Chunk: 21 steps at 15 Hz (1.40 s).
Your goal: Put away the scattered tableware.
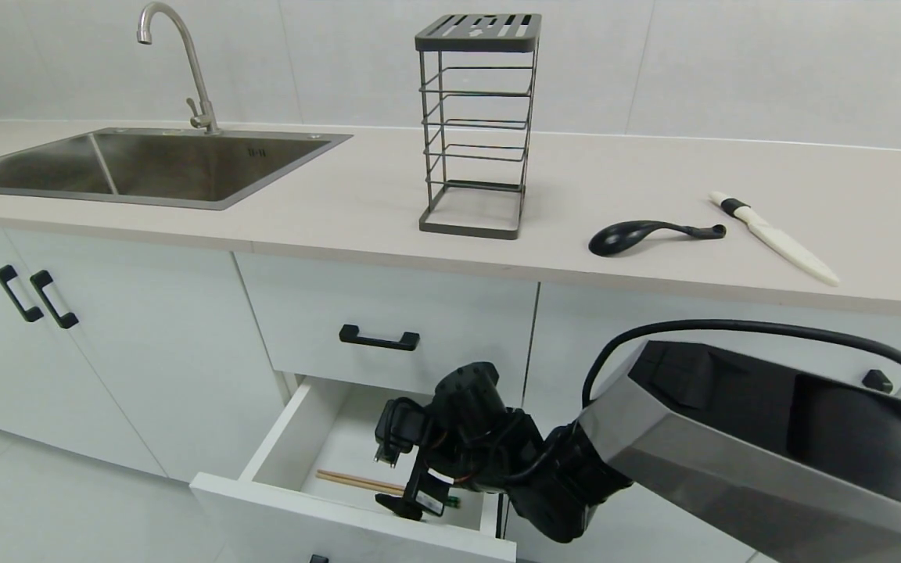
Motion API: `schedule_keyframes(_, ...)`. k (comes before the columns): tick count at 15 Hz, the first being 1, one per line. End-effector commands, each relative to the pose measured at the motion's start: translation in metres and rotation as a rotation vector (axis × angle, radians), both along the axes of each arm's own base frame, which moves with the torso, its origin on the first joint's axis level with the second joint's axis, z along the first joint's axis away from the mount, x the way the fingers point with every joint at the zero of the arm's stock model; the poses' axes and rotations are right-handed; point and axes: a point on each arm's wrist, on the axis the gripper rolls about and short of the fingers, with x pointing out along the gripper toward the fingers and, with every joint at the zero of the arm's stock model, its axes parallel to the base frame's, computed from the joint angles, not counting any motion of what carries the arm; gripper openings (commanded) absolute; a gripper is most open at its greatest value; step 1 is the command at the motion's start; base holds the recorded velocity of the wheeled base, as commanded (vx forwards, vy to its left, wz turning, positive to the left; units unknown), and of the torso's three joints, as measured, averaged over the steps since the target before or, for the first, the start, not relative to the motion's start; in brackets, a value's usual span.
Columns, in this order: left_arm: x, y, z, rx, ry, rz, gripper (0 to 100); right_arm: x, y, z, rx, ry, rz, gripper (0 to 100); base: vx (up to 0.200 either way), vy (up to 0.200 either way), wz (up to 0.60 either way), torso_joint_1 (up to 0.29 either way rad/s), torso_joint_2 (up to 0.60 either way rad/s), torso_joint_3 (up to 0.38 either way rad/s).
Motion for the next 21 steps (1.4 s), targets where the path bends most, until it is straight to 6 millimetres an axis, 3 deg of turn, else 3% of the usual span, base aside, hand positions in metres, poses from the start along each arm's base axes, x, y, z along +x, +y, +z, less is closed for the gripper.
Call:
schedule_keyframes(1, 0.000, 0.000, 0.000, 0.000, 0.001, 0.000, 100, -0.013, -0.005, 0.012, 0.011, 0.002, 0.011, 100, 0.000, 0.000, 0.00, 0.000, 0.00, 0.000)
schedule_keyframes(6, 0.000, 0.000, 0.000, 0.000, 0.001, 0.000, 100, -0.025, -0.007, 0.032, 0.035, -0.021, 0.026, 100, 0.000, 0.000, 0.00, 0.000, 0.00, 0.000)
schedule_keyframes(7, 0.000, 0.000, 0.000, 0.000, 0.001, 0.000, 100, -0.032, -0.006, 0.058, 0.076, -0.062, 0.036, 100, 0.000, 0.000, 0.00, 0.000, 0.00, 0.000)
schedule_keyframes(10, 0.000, 0.000, 0.000, 0.000, 0.001, 0.000, 100, -0.048, -0.011, 0.078, 0.114, -0.116, 0.042, 100, 0.000, 0.000, 0.00, 0.000, 0.00, 0.000)
schedule_keyframes(14, 0.000, 0.000, 0.000, 0.000, 0.001, 0.000, 100, -0.067, -0.035, 0.062, 0.157, -0.111, 0.029, 100, 0.000, 0.000, 0.00, 0.000, 0.00, 0.000)
schedule_keyframes(21, 0.000, 0.000, 0.000, 0.000, 0.001, 0.000, 100, -0.072, -0.035, 0.065, 0.177, -0.109, 0.034, 100, 0.000, 0.000, 0.00, 0.020, -0.02, -0.005)
